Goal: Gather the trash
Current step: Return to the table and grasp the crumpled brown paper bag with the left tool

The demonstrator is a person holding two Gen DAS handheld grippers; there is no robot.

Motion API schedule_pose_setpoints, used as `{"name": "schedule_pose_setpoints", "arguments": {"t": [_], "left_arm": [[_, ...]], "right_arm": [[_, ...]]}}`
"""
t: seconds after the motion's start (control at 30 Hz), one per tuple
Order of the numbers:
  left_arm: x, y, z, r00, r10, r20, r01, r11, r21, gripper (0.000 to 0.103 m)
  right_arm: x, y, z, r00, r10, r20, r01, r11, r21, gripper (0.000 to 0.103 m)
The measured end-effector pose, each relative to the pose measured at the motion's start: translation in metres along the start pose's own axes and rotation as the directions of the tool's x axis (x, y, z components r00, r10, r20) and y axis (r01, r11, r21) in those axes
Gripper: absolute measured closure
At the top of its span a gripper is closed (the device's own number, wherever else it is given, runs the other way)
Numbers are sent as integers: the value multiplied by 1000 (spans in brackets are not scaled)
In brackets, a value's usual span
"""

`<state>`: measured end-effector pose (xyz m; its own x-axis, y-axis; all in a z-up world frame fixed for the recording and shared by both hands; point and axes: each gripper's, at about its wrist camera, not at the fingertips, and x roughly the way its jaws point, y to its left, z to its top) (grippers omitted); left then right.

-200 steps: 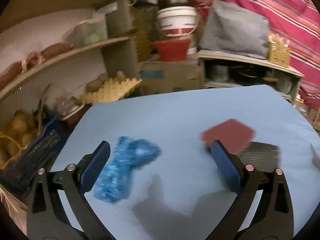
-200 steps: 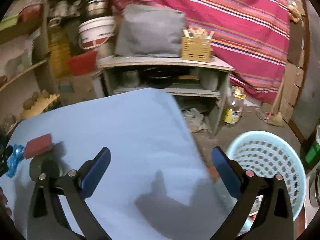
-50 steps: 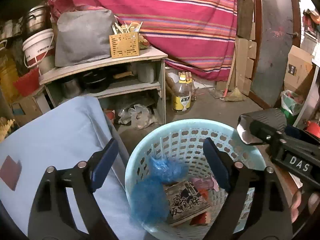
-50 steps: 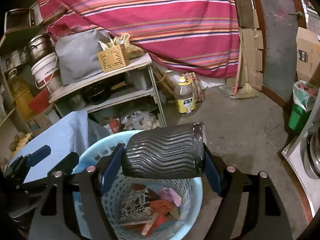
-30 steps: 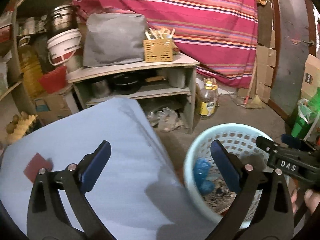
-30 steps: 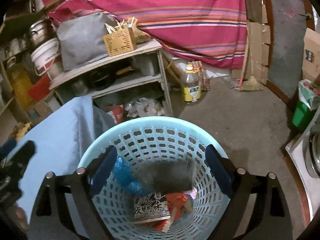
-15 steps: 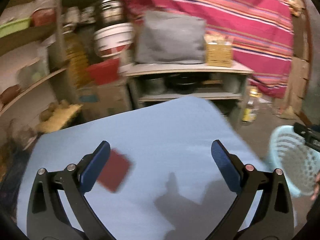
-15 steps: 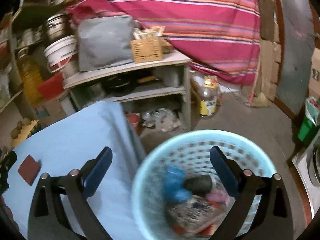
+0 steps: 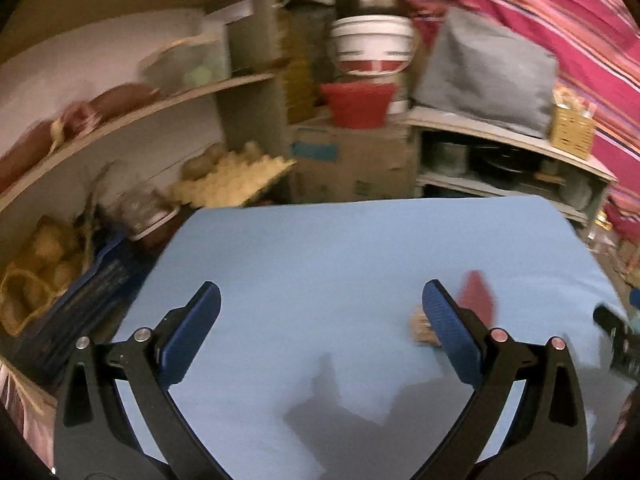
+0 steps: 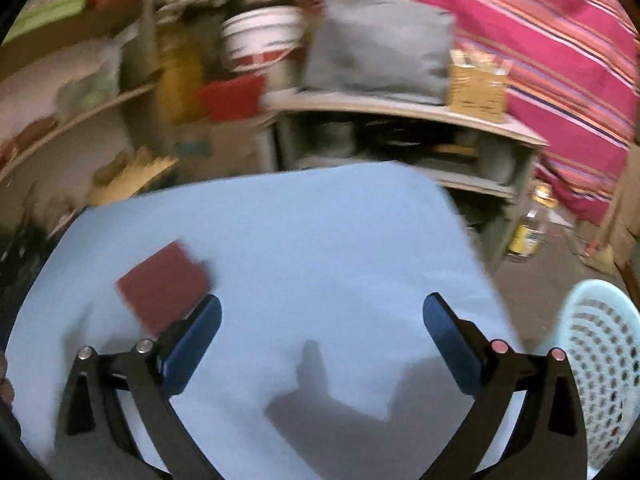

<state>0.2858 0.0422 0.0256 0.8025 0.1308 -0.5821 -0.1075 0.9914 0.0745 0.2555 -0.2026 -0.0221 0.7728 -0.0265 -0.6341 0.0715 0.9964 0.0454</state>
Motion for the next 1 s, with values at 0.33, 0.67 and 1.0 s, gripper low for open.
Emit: {"name": "schedule_pose_setpoints", "arguments": {"t": [0.33, 0.67, 1.0], "left_arm": [[30, 34, -11, 999, -22, -38, 21, 1000, -23, 5], [42, 50, -15, 996, -53, -72, 48, 996, -70, 5], [41, 48, -16, 996, -51, -78, 47, 998, -51, 5]], "right_arm": [[41, 102, -28, 991, -4, -136, -25, 976, -215, 5], [53, 124, -20, 986, -74, -151, 35, 969, -245, 5], [62, 126, -11, 984, -96, -152, 55, 966, -252, 15]]}}
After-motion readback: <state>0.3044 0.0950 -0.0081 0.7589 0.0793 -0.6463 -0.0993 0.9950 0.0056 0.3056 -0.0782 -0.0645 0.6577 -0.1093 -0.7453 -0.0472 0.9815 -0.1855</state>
